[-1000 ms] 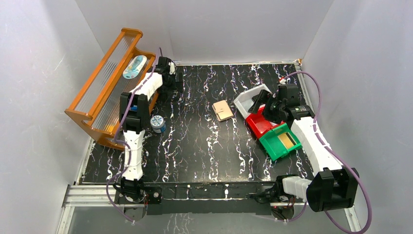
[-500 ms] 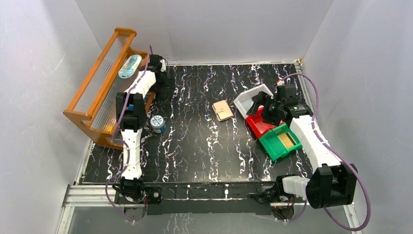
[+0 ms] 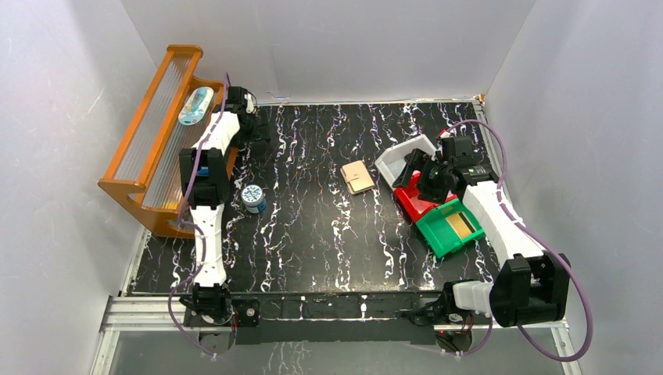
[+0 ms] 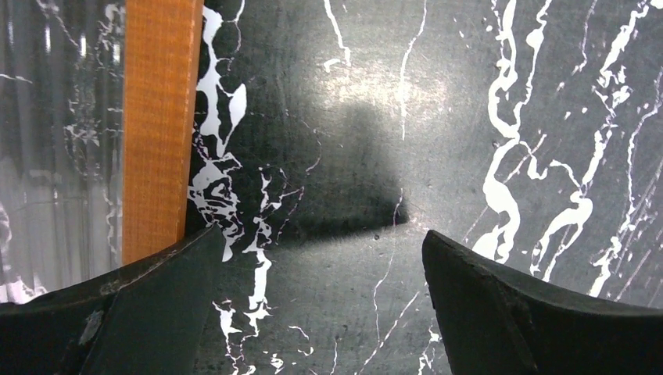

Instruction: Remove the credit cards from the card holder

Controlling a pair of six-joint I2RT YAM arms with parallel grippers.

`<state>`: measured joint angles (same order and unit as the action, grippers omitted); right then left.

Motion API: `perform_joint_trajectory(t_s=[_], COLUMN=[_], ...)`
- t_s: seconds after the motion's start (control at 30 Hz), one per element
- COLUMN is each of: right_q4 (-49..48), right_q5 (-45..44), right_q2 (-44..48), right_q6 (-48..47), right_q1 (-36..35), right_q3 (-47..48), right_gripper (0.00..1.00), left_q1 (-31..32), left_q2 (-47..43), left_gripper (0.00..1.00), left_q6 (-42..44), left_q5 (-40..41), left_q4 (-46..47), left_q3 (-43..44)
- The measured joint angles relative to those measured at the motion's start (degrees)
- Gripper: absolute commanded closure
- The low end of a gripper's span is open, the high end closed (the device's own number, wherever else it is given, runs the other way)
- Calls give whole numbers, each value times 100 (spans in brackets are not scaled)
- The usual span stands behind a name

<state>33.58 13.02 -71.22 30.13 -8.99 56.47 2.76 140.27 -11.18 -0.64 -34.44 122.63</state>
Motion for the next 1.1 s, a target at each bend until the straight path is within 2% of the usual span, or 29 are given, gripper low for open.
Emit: perform_joint_trajectory(t_s=[0.3,0.47,0.63,0.83,1.0,1.1], right_q4=[63,90,269,457,621,715], right_q5=[173,-72,-597,-1119,-1379,-1438], right_q2=[-573,-1263,-2216,-3508,-4293,-4645], right_q6=[-55,-57,-146,-391,-557,-636], right_q1=[-157,-861,-1580,-2002,-2059,-2059], right_q3=[455,1158,2002,3134,3777,4177], right_gripper=[4,6,6,6,9,9], left_q1=[-42,-37,70,643,1377,1534], left_q2=[-592,-1429,-2568,-3838,-4450,-4710], left_gripper=[2,2,2,2,2,2], left_q6=[72,72,68,31,42,-28], left_q5=[-907,-1390,-1853,-2557,-2997,-3075], left_q4=[-164,-153,-20,85,136,149], left_q3=[-501,-1027,-2114,-3665,-4522,-4990])
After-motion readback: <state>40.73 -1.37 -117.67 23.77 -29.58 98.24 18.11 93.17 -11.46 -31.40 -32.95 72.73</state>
